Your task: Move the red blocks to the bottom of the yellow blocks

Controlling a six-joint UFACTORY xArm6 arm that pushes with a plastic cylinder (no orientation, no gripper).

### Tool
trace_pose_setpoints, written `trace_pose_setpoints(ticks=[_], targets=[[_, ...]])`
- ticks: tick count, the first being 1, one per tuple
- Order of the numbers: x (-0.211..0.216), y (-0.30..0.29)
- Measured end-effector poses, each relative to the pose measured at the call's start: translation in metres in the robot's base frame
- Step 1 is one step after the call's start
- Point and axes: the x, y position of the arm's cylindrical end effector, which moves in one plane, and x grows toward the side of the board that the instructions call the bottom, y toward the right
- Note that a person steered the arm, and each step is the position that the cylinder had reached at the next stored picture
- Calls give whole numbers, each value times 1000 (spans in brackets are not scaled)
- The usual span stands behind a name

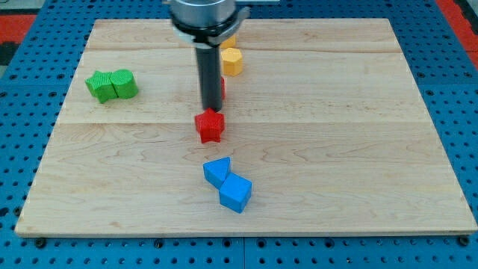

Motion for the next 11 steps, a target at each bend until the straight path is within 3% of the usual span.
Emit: trace_pose_setpoints(ticks=[2,4,5,6,8,11], targets=[[-23,-26],[-39,3],[-32,-2],[2,0],[32,-93],[63,-8]])
